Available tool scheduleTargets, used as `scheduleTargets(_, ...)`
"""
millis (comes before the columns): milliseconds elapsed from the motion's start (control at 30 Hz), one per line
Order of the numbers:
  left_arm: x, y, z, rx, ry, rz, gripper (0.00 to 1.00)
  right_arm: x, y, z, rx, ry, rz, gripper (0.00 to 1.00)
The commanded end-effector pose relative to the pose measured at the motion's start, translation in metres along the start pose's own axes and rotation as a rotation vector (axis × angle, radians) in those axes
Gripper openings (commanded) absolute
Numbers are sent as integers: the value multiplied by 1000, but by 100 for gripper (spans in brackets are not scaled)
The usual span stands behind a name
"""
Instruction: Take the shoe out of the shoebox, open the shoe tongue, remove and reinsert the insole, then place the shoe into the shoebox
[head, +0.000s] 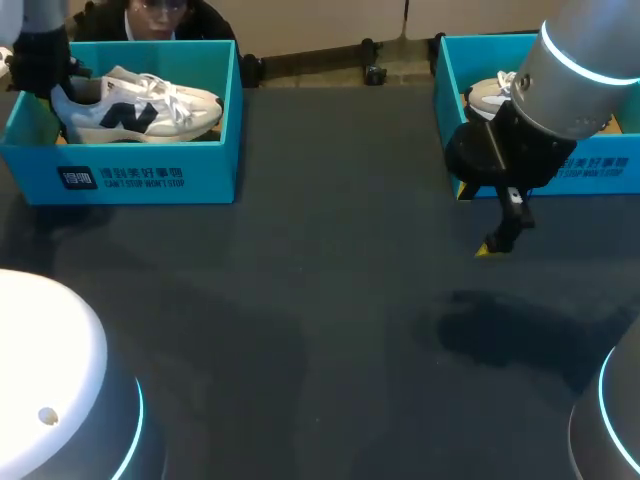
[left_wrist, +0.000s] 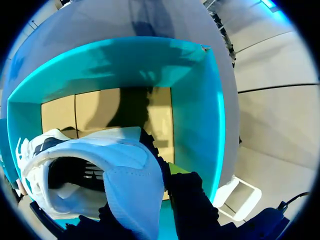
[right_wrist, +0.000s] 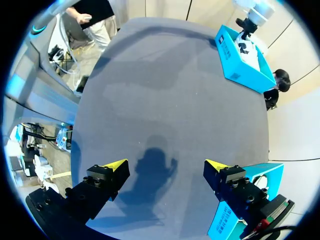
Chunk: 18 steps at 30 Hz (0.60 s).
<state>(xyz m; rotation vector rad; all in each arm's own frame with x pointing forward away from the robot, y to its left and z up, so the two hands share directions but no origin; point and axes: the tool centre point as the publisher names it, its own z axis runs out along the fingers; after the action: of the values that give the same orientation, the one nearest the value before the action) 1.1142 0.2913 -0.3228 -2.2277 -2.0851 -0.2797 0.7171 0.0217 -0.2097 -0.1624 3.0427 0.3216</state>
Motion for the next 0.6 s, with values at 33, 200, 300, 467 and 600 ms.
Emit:
scheduleTargets(33,1,-11,-5,-5,-12,2,0,-1,1,2,2,0,0,100)
scheduleTargets(200,-1,-23,-2,7,-22,4,0,-1,1,2,2,0,0,100)
scheduleTargets(300,-2,-29,2,15,-21,6,0,-1,1,2,2,0,0,100)
scheduleTargets(467,-3,-40,7,21,-14,18,0,-1,1,2,2,0,0,100)
scheduleTargets(600,-2,-46,12,30,-11,20,0,-1,1,2,2,0,0,100)
